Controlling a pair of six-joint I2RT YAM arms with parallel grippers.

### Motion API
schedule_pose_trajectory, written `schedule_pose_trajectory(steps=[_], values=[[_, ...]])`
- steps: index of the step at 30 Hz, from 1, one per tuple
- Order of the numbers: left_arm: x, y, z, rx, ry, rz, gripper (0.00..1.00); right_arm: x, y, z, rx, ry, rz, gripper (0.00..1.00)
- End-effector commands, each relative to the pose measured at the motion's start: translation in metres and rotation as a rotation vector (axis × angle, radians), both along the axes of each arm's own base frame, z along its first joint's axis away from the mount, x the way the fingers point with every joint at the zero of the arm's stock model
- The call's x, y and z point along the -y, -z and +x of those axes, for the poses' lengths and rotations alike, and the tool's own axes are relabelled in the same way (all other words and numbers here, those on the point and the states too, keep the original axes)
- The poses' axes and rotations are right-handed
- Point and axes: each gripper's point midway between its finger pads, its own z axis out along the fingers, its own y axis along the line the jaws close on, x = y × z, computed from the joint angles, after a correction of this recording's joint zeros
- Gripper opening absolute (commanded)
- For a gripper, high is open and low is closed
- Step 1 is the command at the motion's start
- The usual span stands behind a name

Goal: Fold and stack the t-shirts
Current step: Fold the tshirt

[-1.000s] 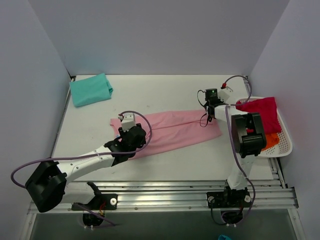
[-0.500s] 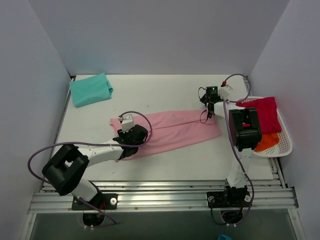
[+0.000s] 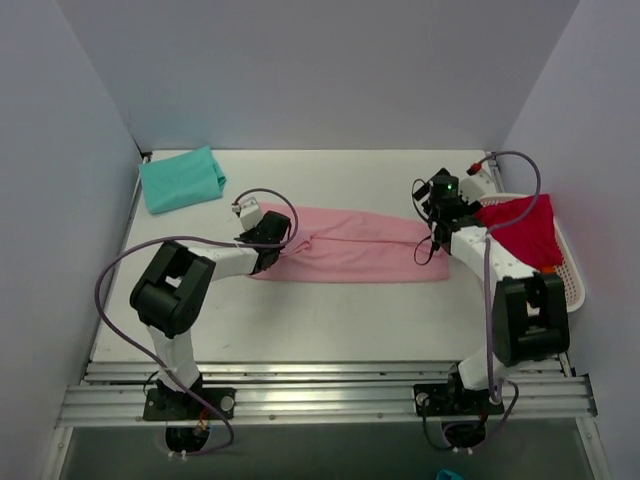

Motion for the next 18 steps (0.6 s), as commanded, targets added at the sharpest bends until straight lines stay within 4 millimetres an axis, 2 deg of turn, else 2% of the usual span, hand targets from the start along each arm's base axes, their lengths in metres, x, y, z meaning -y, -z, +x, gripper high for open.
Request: schedule_pose_trajectory(steps=[1, 2, 3, 4, 5, 6, 7, 8, 9, 10, 11, 12, 13, 14, 15, 16, 17, 18], values=[[-0.003, 0.033, 0.01, -0.148, 0.069, -0.044, 0.02, -0.005, -0.029, -0.015, 0.069, 0.018, 0.004, 0.76], [-0.002, 0.03, 0.018, -0.15, 0.08, -0.048, 0.02, -0.006, -0.029, -0.02, 0.071, 0.018, 0.007, 0.76], [-0.002, 0.034, 0.021, -0.183, 0.092, -0.048, 0.02, -0.007, -0.039, -0.024, 0.097, 0.014, 0.013, 0.76], [-0.001, 0.015, 0.044, -0.142, 0.096, -0.055, 0.02, -0.009, -0.042, -0.027, 0.103, 0.008, 0.015, 0.76], [0.0, 0.009, 0.055, -0.137, 0.107, -0.062, 0.02, -0.009, -0.044, -0.03, 0.105, 0.008, 0.014, 0.76], [0.0, 0.015, 0.059, -0.174, 0.12, -0.06, 0.02, -0.009, -0.052, -0.034, 0.119, 0.009, 0.015, 0.76], [0.015, -0.012, 0.087, -0.124, 0.176, -0.093, 0.02, -0.008, -0.056, -0.036, 0.128, 0.011, 0.014, 0.76], [0.016, -0.021, 0.102, -0.113, 0.193, -0.097, 0.02, -0.009, -0.058, -0.039, 0.133, 0.009, 0.013, 0.76], [0.017, -0.001, 0.106, -0.175, 0.21, -0.077, 0.02, -0.008, -0.063, -0.044, 0.144, 0.013, 0.017, 0.76], [0.036, -0.044, 0.145, -0.082, 0.271, -0.098, 0.02, -0.007, -0.066, -0.046, 0.151, 0.014, 0.019, 0.76], [0.039, -0.048, 0.161, -0.08, 0.292, -0.111, 0.02, -0.008, -0.068, -0.048, 0.157, 0.01, 0.022, 0.76], [0.041, -0.005, 0.16, -0.199, 0.321, -0.107, 0.02, -0.009, -0.07, -0.054, 0.163, 0.007, 0.027, 0.76], [0.048, -0.006, 0.172, -0.203, 0.363, -0.125, 0.02, -0.01, -0.071, -0.056, 0.165, 0.002, 0.027, 0.76], [0.068, -0.061, 0.208, -0.064, 0.418, -0.182, 0.02, -0.011, -0.073, -0.06, 0.172, 0.001, 0.026, 0.76], [0.064, -0.015, 0.212, -0.135, 0.413, -0.181, 0.04, -0.013, -0.076, -0.066, 0.18, -0.007, 0.03, 0.76], [0.073, -0.023, 0.225, -0.089, 0.445, -0.222, 0.06, -0.015, -0.076, -0.069, 0.181, -0.011, 0.029, 0.76], [0.088, -0.063, 0.242, 0.034, 0.513, -0.298, 0.09, -0.013, -0.078, -0.072, 0.187, -0.002, 0.024, 0.76], [0.082, -0.05, 0.254, 0.057, 0.504, -0.331, 0.12, -0.014, -0.084, -0.079, 0.2, -0.005, 0.025, 0.76]])
